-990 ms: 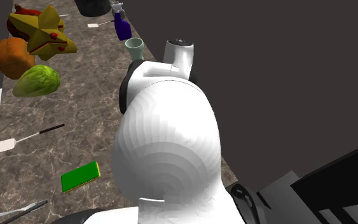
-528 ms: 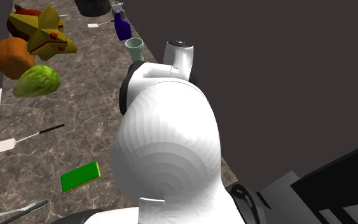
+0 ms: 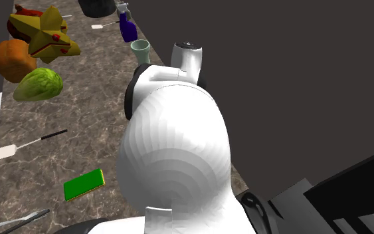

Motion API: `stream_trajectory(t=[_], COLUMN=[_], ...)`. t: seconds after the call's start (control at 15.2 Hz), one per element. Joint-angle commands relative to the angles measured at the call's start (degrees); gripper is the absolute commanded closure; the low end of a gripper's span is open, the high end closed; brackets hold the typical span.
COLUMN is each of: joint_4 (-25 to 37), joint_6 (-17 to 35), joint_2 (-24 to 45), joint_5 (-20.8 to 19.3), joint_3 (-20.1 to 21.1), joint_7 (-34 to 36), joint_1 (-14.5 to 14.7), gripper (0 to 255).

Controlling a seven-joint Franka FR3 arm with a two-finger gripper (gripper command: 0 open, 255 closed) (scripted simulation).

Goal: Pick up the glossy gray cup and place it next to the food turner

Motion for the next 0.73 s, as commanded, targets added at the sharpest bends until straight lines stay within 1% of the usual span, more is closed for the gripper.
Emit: stream_trajectory(t=[0.0, 0.07, 0.66], joint_4=[0.0, 0.0, 4.0], joint_6=[0.0, 0.0, -6.5], joint_2=[0.0, 0.0, -3.2], joint_5=[0.0, 0.0, -2.2], joint_3=[0.0, 0.0, 0.1], joint_7=[0.0, 0.0, 2.2], joint_1=[0.0, 0.0, 0.2], gripper=[255, 255, 255])
